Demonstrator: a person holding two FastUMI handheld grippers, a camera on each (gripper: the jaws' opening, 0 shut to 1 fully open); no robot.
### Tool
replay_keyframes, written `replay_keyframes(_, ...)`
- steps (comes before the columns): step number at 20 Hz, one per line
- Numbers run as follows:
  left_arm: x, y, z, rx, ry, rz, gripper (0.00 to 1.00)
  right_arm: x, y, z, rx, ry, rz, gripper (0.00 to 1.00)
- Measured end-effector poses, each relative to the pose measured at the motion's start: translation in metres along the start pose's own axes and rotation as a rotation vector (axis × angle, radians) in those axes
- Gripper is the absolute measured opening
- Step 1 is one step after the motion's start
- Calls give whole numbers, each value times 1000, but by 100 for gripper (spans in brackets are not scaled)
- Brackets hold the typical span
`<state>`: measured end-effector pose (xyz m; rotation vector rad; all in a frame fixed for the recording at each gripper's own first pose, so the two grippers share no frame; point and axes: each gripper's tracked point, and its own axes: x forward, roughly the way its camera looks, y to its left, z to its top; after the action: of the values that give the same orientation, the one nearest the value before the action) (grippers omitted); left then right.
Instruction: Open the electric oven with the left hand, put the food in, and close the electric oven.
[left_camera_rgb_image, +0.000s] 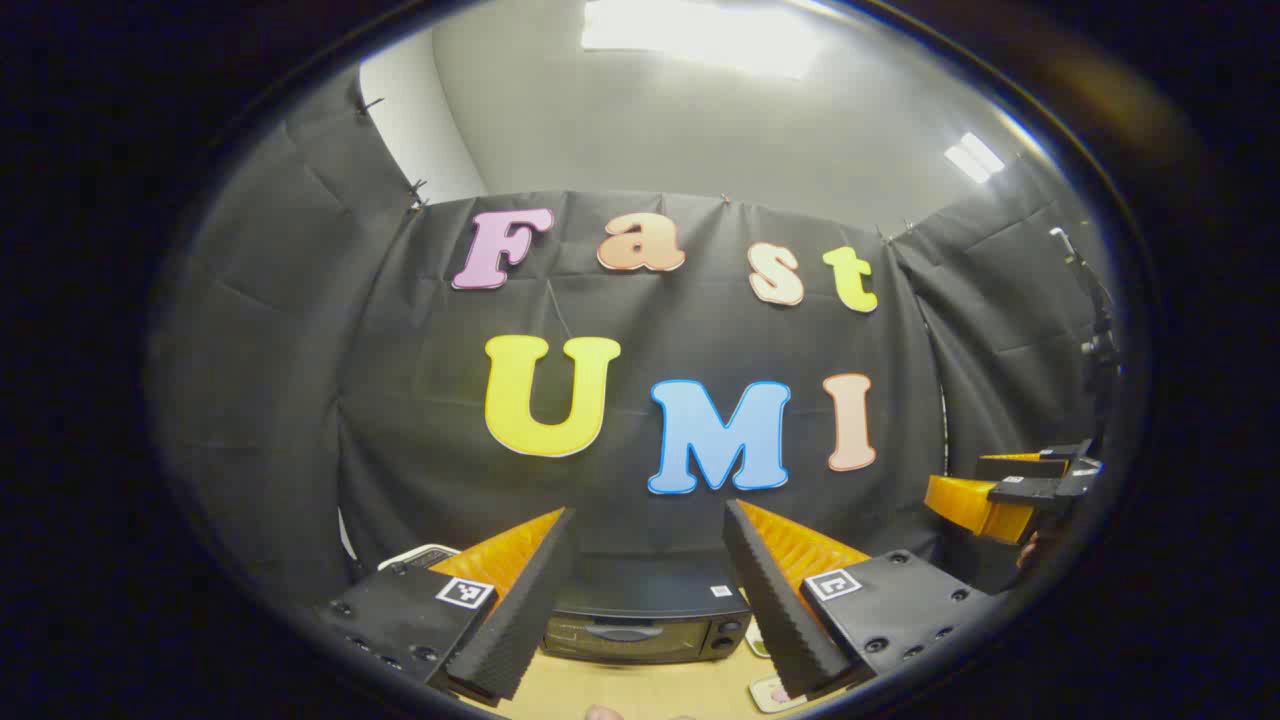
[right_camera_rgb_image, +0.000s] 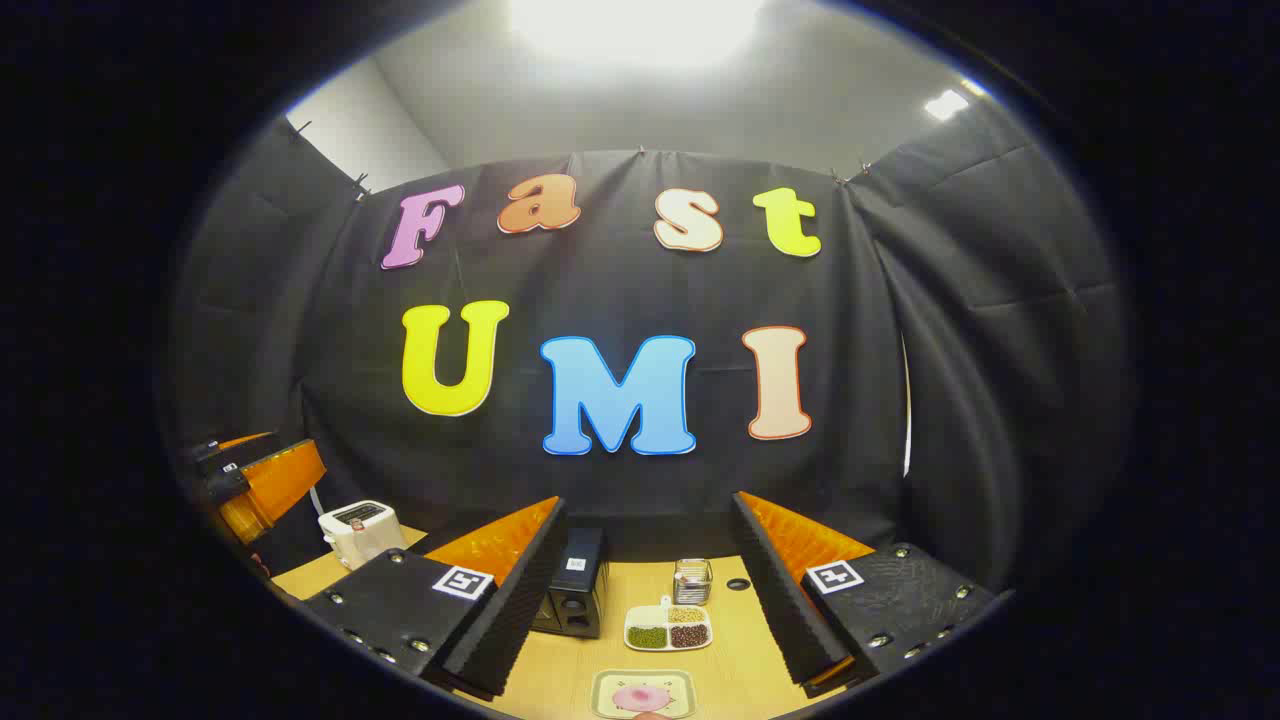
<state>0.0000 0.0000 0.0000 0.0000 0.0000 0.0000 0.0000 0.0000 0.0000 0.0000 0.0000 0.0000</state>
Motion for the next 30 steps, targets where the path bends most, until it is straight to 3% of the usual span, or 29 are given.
replay_keyframes(5,6,-6,4,22,-19,-11,97,0,-6,-2,23,-4,-6,98)
replay_keyframes(20,22,-5,-3,20,-26,-23,100,14,-5,-3,33,-23,13,98)
replay_keyframes(24,42,-7,-23,27,23,-66,97,16,-8,-11,51,-4,2,98)
replay_keyframes(26,51,-5,-41,18,61,-70,100,18,-11,-16,50,8,-7,98)
replay_keyframes(28,62,0,-59,29,92,-70,91,17,-13,-21,46,18,-15,98)
replay_keyframes(30,73,1,-81,34,140,-76,95,17,-14,-27,40,28,-20,98)
